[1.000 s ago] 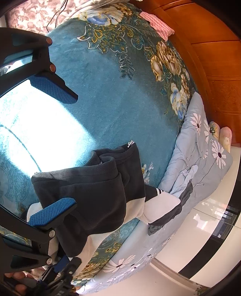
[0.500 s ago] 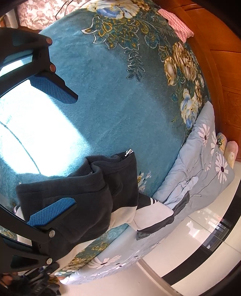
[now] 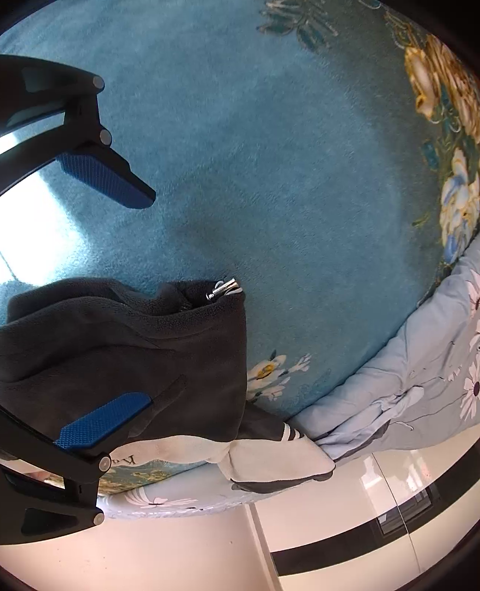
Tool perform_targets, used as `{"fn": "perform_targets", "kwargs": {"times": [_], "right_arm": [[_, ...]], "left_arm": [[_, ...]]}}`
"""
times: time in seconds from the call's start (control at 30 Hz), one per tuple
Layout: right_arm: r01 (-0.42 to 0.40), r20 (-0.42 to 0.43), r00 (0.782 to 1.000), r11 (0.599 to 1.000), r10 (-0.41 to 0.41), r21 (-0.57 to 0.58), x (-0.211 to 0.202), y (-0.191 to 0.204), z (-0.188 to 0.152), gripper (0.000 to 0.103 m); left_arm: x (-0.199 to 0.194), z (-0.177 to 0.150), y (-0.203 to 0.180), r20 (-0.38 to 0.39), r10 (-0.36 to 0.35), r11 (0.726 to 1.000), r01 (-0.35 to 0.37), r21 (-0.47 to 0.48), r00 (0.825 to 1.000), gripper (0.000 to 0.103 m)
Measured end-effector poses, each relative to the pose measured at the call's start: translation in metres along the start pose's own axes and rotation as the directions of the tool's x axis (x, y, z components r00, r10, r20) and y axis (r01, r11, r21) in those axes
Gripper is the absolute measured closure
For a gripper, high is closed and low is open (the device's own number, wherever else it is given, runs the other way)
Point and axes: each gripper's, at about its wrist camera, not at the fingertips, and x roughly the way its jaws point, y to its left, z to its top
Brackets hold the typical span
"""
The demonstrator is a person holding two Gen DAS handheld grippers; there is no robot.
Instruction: Fold clothes
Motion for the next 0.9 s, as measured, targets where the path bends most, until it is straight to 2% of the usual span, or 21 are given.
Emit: {"fn": "perform_targets", "kwargs": {"times": [0.03, 0.13, 0.2, 0.27, 0.33, 0.37, 0.5, 0.63, 0.77, 0.9], "right_arm": [[0.017, -0.008, 1.000, 1.000, -0.017, -0.011, 0.001, 0.001, 0.001, 0.095], [0.053, -0.032, 0.998, 0.998, -0.054, -0.037, 0.005, 0.008, 0.004, 0.094], [0.074, -0.042, 0.996, 0.996, -0.077, -0.053, 0.007, 0.011, 0.003, 0.094], [0.082, -0.044, 0.995, 0.995, -0.084, -0.053, 0.007, 0.012, 0.003, 0.094], [0.089, -0.046, 0.995, 0.995, -0.091, -0.053, 0.008, 0.014, 0.003, 0.094], [0.091, -0.047, 0.994, 0.994, -0.094, -0.053, 0.008, 0.014, 0.002, 0.094], [0.075, -0.034, 0.996, 0.995, -0.077, -0.065, 0.000, 0.019, 0.001, 0.094], [0.023, -0.025, 0.999, 0.994, -0.026, -0.107, -0.008, 0.031, -0.002, 0.094], [-0.034, -0.022, 0.999, 0.987, 0.031, -0.155, -0.016, 0.044, -0.006, 0.094], [-0.101, -0.035, 0.995, 0.969, 0.096, -0.227, -0.022, 0.061, -0.020, 0.094]], "left_arm": [[0.008, 0.001, -0.001, -0.018, 0.000, 1.000, 0.000, 0.000, 1.000, 0.010], [0.018, 0.001, -0.010, -0.016, 0.017, 1.000, -0.016, 0.021, 1.000, 0.012], [0.019, 0.000, -0.015, -0.004, 0.025, 0.999, -0.025, 0.040, 1.000, 0.023], [0.022, 0.000, -0.018, -0.019, 0.042, 0.998, -0.041, 0.039, 0.999, 0.066], [0.022, -0.001, -0.018, -0.023, 0.060, 0.998, -0.059, 0.033, 0.998, 0.073], [0.021, -0.001, -0.018, -0.023, 0.070, 0.997, -0.069, 0.029, 0.997, 0.081], [-0.002, -0.006, -0.033, 0.035, 0.111, 0.991, -0.113, 0.074, 0.993, 0.085], [-0.055, -0.019, -0.046, 0.145, 0.123, 0.984, -0.139, 0.110, 0.982, 0.086], [-0.119, -0.046, -0.032, 0.249, 0.143, 0.981, -0.171, 0.096, 0.958, 0.086], [-0.169, -0.091, 0.013, 0.304, 0.244, 0.964, -0.263, 0.023, 0.921, 0.086]]}}
